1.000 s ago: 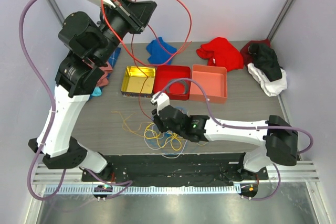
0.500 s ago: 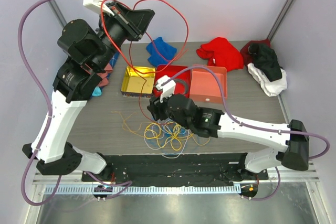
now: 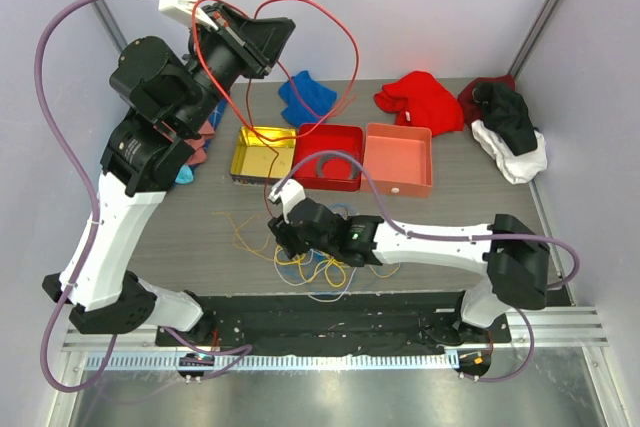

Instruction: Untangle the cables

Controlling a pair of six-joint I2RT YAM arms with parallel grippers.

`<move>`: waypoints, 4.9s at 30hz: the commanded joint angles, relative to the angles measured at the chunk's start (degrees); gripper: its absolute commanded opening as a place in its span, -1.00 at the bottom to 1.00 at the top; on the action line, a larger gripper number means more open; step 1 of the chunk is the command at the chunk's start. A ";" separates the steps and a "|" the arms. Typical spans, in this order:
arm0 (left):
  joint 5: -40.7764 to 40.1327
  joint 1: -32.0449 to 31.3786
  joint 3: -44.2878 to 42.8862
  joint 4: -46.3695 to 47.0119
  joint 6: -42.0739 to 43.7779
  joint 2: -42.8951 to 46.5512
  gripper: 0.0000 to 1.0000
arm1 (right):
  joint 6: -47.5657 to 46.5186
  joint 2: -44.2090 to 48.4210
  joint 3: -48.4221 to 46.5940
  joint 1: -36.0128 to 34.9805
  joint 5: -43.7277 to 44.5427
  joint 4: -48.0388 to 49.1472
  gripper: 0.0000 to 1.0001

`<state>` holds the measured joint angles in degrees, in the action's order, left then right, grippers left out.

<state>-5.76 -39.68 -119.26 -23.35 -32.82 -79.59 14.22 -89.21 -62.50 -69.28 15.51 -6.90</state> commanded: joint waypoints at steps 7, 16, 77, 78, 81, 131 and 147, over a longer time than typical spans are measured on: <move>1.72 -0.13 0.34 1.47 -0.23 2.16 -0.99 | 1.16 -3.80 -3.42 1.07 11.11 1.36 -0.58; -3.73 -0.13 6.49 4.37 1.62 5.24 -1.00 | -3.57 13.35 -12.98 1.51 21.74 -5.84 -0.98; -13.84 11.12 21.17 20.10 -0.84 -23.33 -1.00 | 7.23 -11.43 -22.14 32.71 -4.96 24.65 -0.99; -13.84 11.20 21.35 20.19 -0.84 -23.07 -1.00 | 7.23 -10.99 -22.31 32.71 -4.96 24.91 -0.99; -13.84 11.47 21.70 20.89 -0.84 -22.28 -1.00 | 6.44 -10.11 -23.72 32.80 -4.87 24.65 -0.99; -17.71 8.74 15.56 8.68 4.96 -23.95 -1.00 | 7.14 -0.63 -0.52 34.91 0.39 13.23 0.06; -19.03 5.76 7.91 -1.69 4.08 -21.30 -1.00 | 8.28 12.92 5.80 34.91 4.00 8.75 0.04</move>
<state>-23.49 -33.39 -106.83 -21.52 -28.49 -101.41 22.46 -79.37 -58.35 -34.06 16.86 2.92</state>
